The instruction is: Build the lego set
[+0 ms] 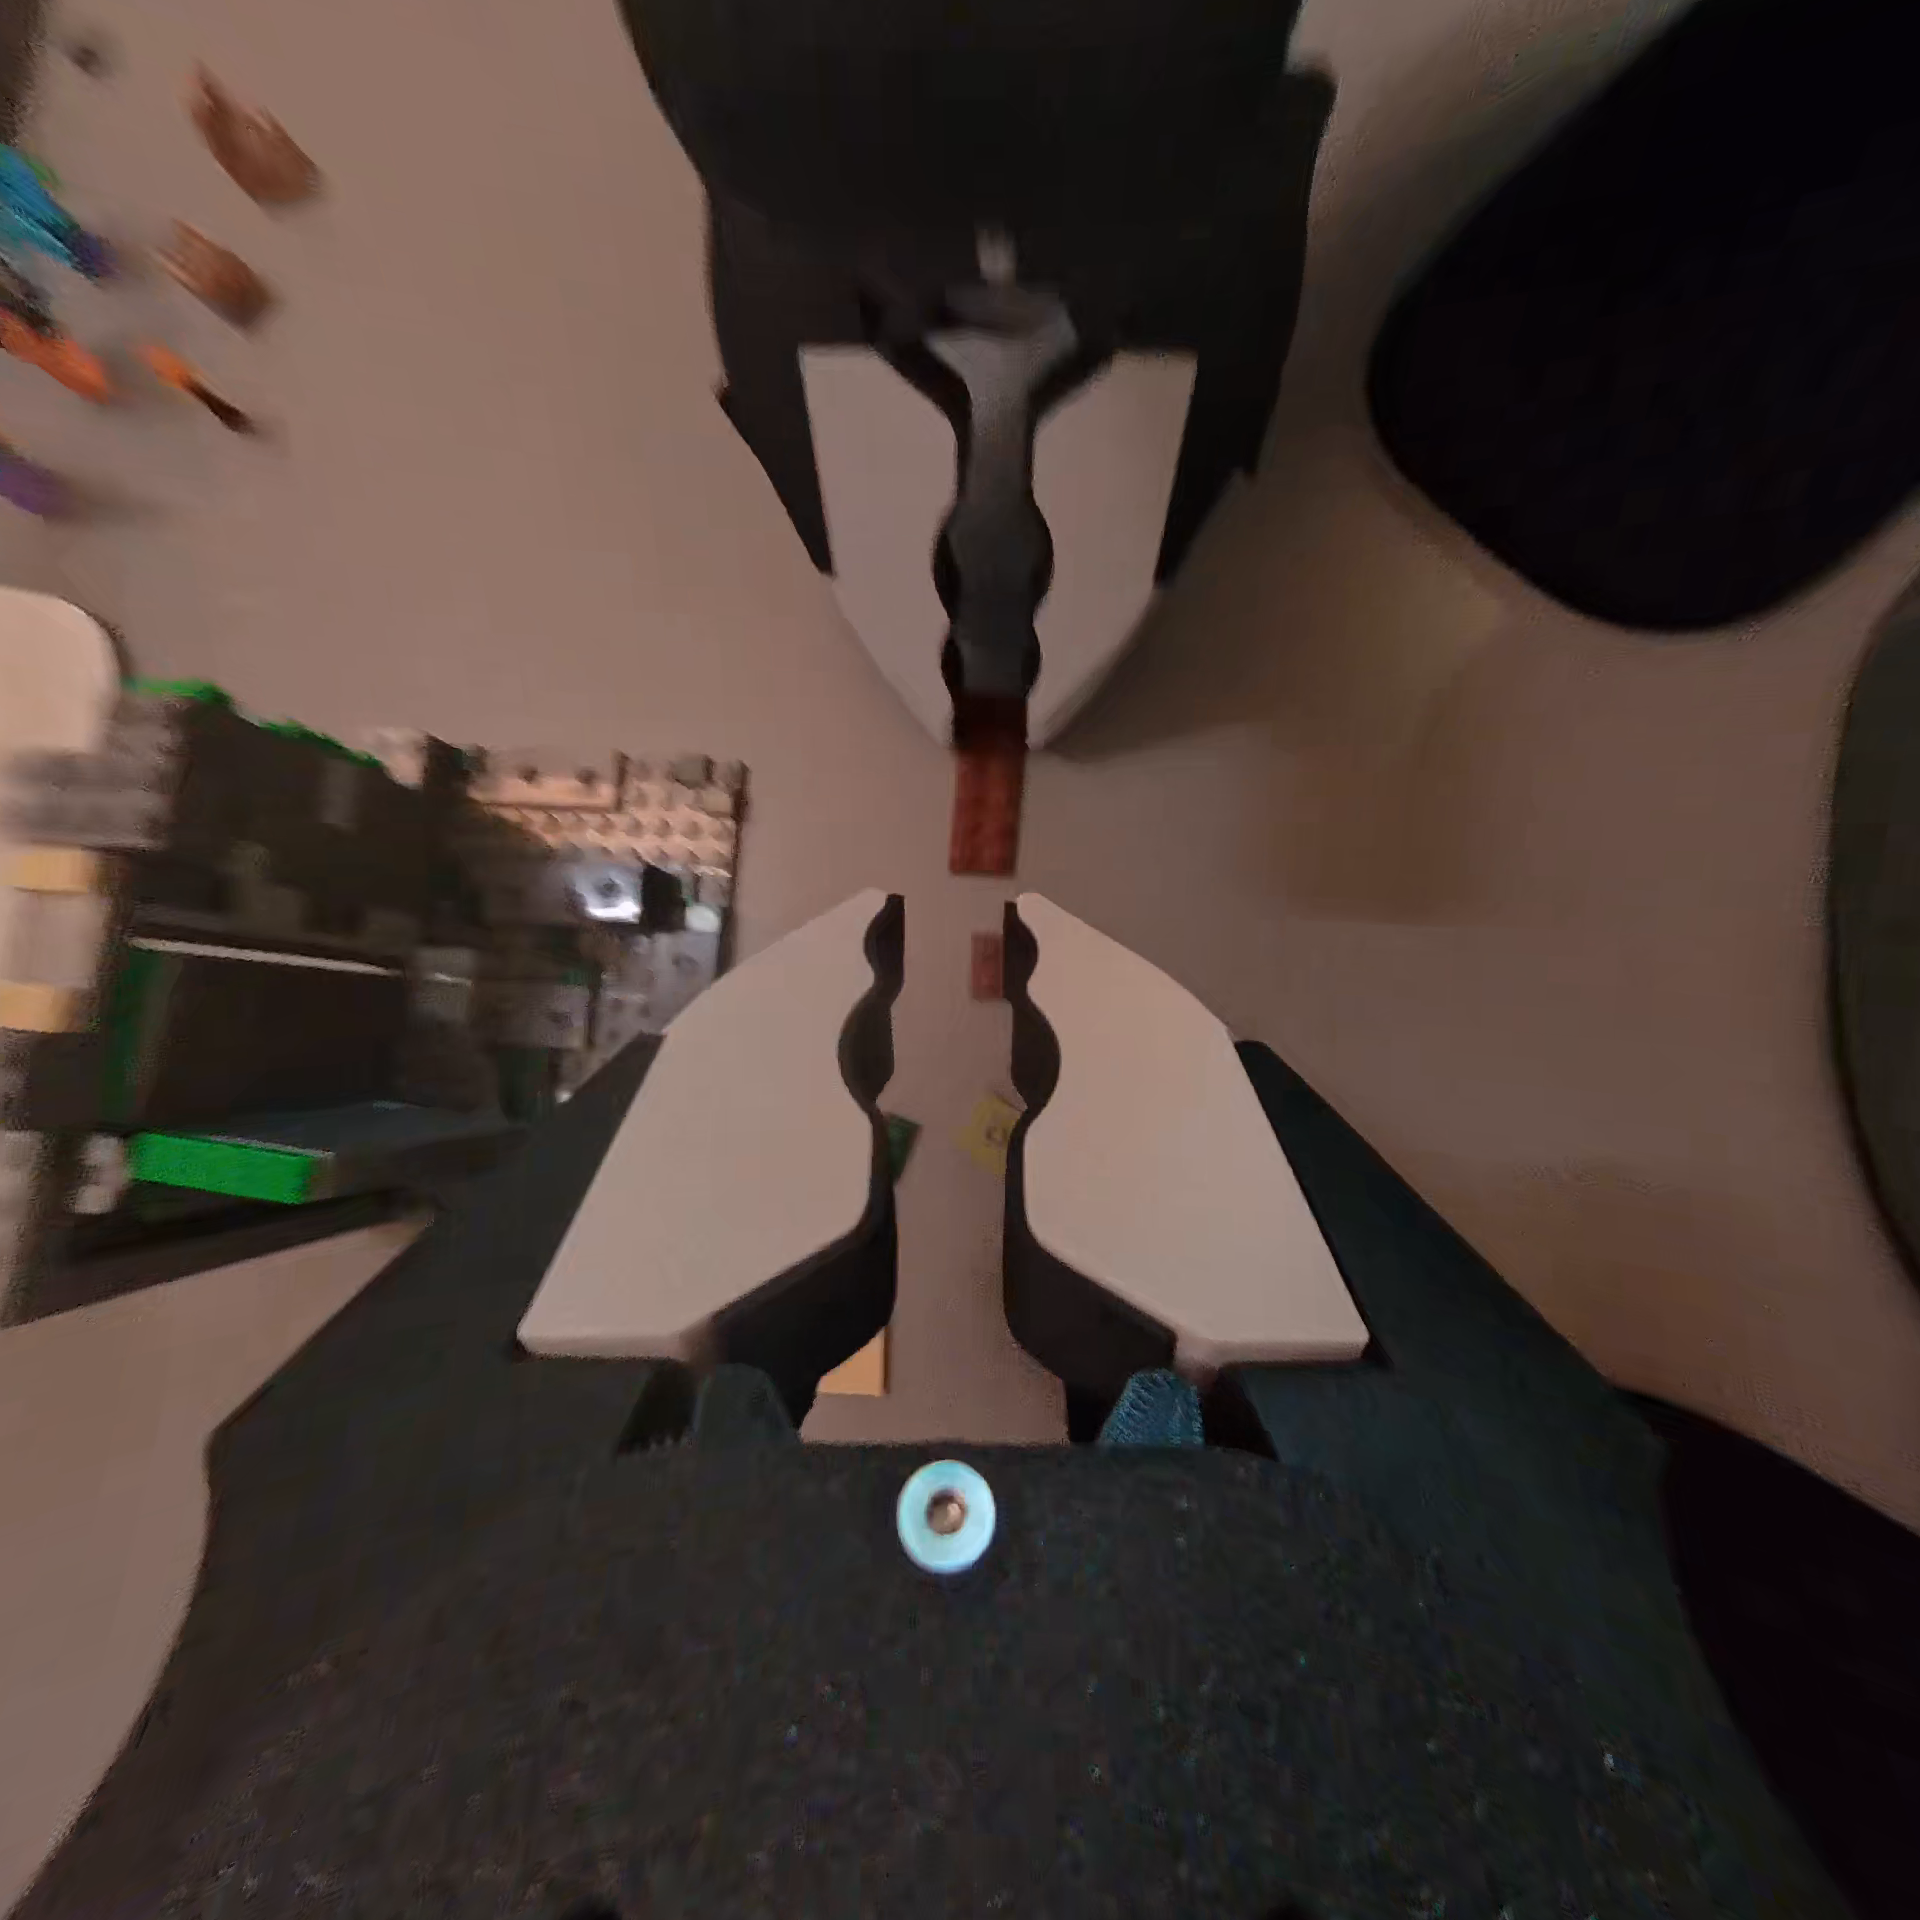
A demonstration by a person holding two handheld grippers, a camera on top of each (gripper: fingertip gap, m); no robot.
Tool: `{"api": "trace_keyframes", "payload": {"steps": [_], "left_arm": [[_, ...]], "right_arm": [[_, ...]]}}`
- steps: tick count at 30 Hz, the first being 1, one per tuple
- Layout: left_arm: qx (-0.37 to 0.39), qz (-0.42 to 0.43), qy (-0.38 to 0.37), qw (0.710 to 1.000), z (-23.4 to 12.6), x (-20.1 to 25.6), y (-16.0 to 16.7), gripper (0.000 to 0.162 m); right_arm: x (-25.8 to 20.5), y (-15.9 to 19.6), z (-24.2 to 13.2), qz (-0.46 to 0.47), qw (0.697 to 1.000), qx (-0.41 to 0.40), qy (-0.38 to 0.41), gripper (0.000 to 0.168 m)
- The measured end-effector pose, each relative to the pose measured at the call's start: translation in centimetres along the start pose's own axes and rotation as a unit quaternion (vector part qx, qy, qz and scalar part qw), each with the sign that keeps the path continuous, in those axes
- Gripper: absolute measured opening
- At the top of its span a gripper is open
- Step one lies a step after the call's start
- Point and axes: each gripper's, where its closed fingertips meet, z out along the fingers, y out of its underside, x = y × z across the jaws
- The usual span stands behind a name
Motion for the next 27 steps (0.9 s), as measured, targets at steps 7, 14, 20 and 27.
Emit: {"api": "trace_keyframes", "payload": {"steps": [7, 14, 20, 27], "left_arm": [[-0.068, -0.012, 0.025, 0.997, 3.1, 1.4, 3.1, 0.024], [-0.102, -0.021, 0.042, 0.994, 4.2, 1.7, 4.4, 0.026], [-0.092, -0.032, 0.045, 0.994, 4.4, 1.6, 4.5, 0.016], [-0.083, -0.036, 0.041, 0.995, 4.4, 1.5, 4.5, 0.015]], "right_arm": [[0.0, -0.1, 0.0, -0.01, 1.0, -0.004, 0.005, 0.015], [0.0, -0.1, 0.0, -0.012, 1.0, -0.002, 0.004, 0.016], [0.1, -0.1, 0.0, -0.017, 1.0, -0.002, 0.003, 0.016], [0.4, -0.3, 0.1, -0.012, 1.0, 0.011, 0.009, 0.02]]}}
